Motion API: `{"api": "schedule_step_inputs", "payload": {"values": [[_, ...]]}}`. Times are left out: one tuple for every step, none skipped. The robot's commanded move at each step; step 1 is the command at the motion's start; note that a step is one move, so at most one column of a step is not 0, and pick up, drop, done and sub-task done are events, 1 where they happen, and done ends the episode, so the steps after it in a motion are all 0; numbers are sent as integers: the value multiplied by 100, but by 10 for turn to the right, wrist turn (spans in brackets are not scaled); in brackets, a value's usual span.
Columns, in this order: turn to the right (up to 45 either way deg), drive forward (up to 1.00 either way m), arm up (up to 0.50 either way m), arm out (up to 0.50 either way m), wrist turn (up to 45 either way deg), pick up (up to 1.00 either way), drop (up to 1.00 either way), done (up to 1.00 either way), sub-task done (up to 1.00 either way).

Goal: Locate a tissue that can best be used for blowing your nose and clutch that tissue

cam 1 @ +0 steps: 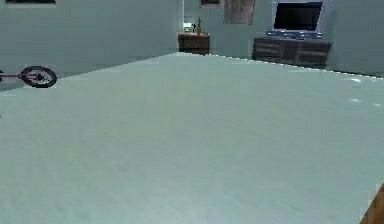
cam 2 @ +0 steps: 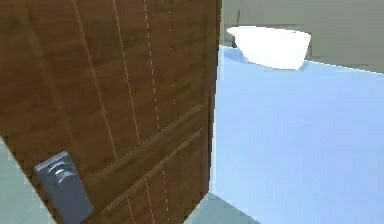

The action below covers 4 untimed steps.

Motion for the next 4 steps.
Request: {"api": "schedule_step_inputs", "payload": {"values": [[30, 0, 0, 0, 0, 0, 0, 0, 0], [450, 0, 0, 0, 0, 0, 0, 0, 0], [330, 0, 0, 0, 0, 0, 0, 0, 0], [0, 20, 0, 0, 0, 0, 0, 0, 0]]}}
